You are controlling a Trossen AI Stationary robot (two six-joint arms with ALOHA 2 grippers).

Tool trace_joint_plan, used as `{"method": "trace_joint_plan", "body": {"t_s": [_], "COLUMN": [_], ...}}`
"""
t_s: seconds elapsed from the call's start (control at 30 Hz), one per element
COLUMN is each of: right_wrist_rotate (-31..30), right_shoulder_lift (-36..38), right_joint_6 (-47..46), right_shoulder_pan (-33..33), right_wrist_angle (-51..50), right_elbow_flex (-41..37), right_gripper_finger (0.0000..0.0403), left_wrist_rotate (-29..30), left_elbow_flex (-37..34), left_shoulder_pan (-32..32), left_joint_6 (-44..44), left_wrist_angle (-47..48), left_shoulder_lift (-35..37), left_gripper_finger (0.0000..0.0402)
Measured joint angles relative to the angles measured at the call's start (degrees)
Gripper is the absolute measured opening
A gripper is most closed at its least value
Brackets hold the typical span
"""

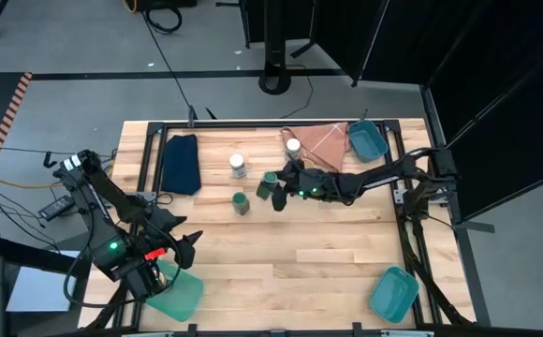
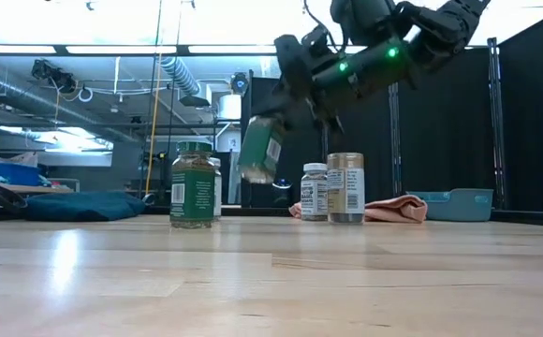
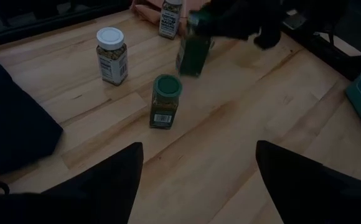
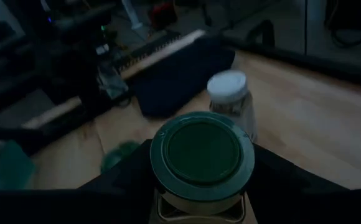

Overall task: Sort spices by type
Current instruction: Put the right green seasoning bottle into the blue bin

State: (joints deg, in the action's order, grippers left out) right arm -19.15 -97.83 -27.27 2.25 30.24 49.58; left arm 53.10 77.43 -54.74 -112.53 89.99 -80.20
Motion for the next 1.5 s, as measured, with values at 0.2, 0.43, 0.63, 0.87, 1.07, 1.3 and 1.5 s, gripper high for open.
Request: {"method": "trace_joint_plan", "body": {"t_s": [0.2,0.43,0.63,0.87,1.07,1.3,1.5], "right_wrist_rotate": [-0.02,-1.31,-4.44,-9.29,-17.59,-29.21,-33.9], "right_shoulder_lift": [4.94,10.91,16.43,21.54,24.58,26.69,26.81], "right_joint_6": [0.99,4.24,6.58,7.98,7.82,3.94,-1.71], "right_shoulder_pan": [1.42,2.76,4.29,6.23,7.78,9.77,12.3], "right_wrist_angle": [-0.81,-2.36,-8.97,-16.28,-22.53,-30.75,-38.0], "right_elbow_flex": [0.0,0.02,0.02,0.02,0.03,0.04,0.04], "right_gripper_finger": [0.0209,0.0209,0.0209,0.0209,0.0209,0.0209,0.0209], "left_wrist_rotate": [0.02,0.26,0.29,0.75,1.07,1.05,1.03], "left_elbow_flex": [0.0,0.0,0.0,0.01,0.0,0.02,0.02], "left_shoulder_pan": [0.01,0.0,0.0,0.0,0.0,0.0,0.0], "left_joint_6": [0.0,0.02,0.02,1.5,1.53,1.53,1.52], "left_wrist_angle": [0.0,0.02,0.02,0.04,0.02,0.02,0.02], "left_shoulder_lift": [0.0,0.0,-0.02,0.0,0.0,0.0,0.0], "left_gripper_finger": [0.0316,0.0317,0.0317,0.0317,0.0317,0.0317,0.0317]}}
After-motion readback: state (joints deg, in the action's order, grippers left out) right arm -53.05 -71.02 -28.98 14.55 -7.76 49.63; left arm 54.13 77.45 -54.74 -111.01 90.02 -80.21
